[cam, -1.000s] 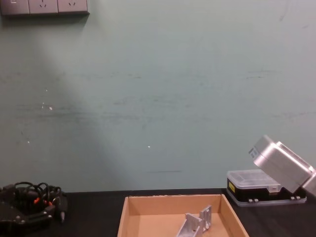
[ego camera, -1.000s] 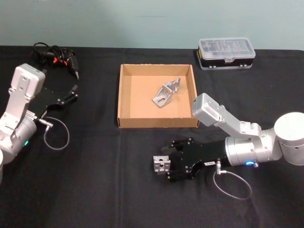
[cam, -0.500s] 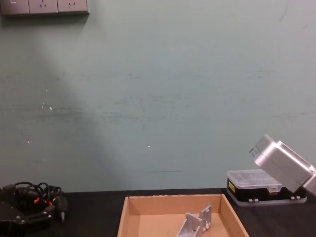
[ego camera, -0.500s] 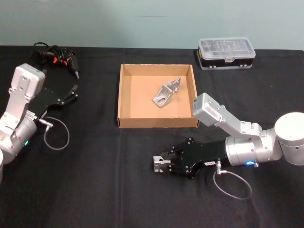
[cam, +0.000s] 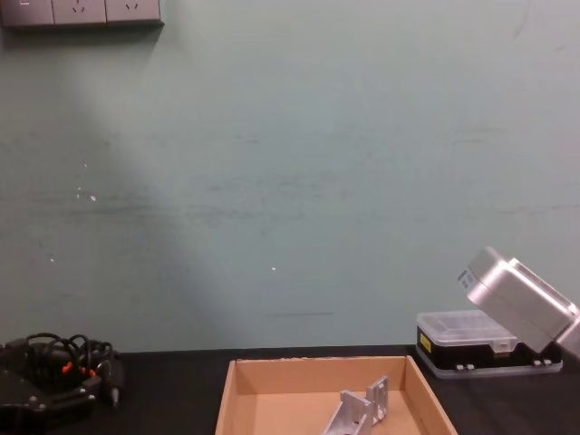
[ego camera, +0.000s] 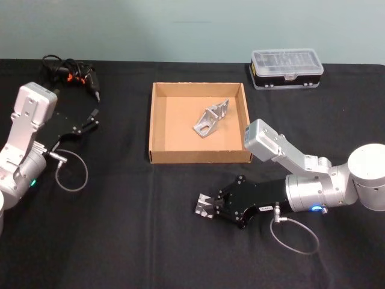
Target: Use one hand to pick up the angle iron from the table and place it into the box.
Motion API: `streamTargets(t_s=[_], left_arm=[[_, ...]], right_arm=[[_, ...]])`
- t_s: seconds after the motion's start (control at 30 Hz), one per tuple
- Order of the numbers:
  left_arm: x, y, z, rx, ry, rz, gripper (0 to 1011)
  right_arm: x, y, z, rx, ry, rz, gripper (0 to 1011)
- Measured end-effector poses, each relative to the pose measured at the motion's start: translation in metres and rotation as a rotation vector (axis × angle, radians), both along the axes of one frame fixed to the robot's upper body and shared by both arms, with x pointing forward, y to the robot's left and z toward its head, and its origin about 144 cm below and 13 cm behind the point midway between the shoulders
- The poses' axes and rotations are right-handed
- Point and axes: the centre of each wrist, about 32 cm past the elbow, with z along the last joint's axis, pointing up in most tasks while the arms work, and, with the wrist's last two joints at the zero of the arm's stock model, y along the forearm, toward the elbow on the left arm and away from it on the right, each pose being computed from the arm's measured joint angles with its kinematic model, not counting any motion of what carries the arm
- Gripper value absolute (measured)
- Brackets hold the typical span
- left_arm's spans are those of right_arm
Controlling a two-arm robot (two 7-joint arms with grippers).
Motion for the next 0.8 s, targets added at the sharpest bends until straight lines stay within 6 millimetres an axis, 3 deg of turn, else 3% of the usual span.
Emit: streamTargets(t_s=[0.37,0.8], left_arm=[[0.000,0.000,0.000,0.000,0.000,0.000,1000],[0.000,0.000,0.000,0.000,0.000,0.000,1000]], right_arm=[[0.004,-0.005,0.010,0.055,-0.015,-0.015,69],[0.030,-0.009,0.072,0.189,-0.043,-0.098,70]])
